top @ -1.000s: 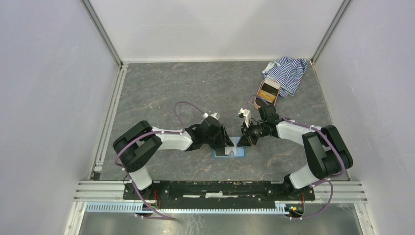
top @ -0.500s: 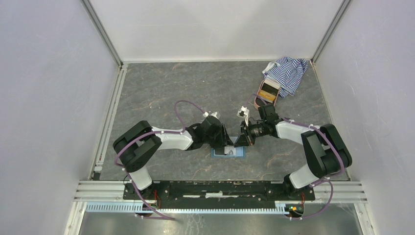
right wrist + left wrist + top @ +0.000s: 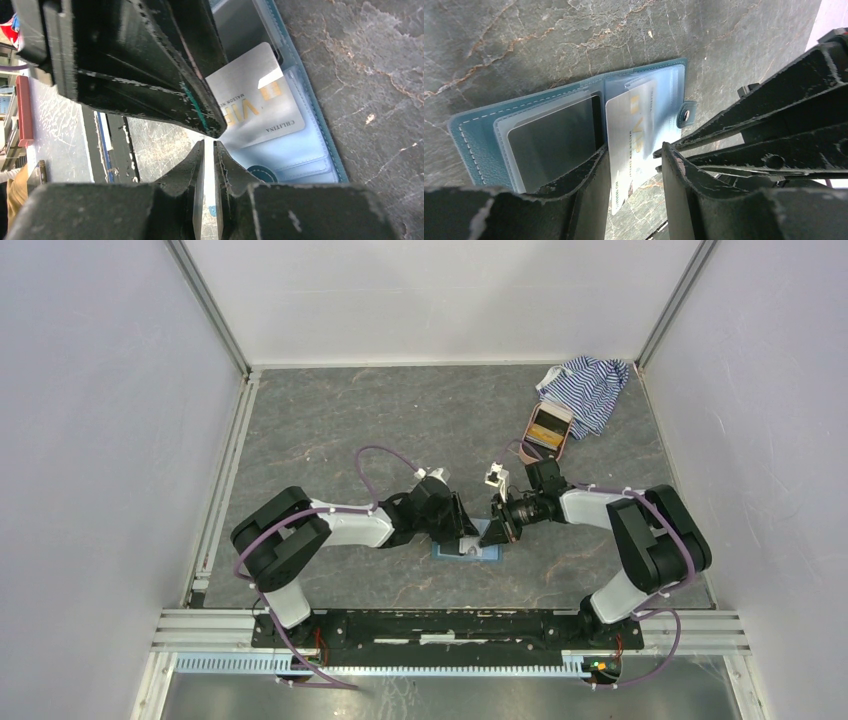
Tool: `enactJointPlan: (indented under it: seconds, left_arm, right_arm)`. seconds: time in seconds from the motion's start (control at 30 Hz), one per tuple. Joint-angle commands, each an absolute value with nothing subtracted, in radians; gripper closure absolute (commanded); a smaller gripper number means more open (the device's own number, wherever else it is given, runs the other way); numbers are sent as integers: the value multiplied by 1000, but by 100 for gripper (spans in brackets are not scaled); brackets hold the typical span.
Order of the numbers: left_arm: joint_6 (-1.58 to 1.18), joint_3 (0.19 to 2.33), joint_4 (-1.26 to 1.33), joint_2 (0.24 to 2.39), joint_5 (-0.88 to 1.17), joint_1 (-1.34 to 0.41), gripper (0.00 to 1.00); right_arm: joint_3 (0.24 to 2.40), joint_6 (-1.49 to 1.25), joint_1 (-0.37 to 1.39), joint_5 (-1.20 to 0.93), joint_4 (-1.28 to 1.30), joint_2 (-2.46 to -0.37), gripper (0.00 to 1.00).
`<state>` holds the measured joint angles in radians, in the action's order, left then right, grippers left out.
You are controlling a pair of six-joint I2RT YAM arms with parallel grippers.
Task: Put the credit cards into the card holder
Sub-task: Insert the credit card into the card holder.
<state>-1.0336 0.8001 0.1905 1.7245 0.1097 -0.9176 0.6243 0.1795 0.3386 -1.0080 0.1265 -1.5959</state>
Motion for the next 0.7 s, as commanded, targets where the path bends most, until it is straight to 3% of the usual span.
enactJointPlan:
  seconds: [0.0, 0.67]
  left_arm:
    - [-1098, 777, 277, 1720, 124, -919, 52]
    - [-1013, 812, 147, 1654, 65, -917, 49]
  right_arm:
    - [614, 157, 341, -974, 83, -1620, 83]
    - [618, 160, 337, -919, 104, -1648, 84]
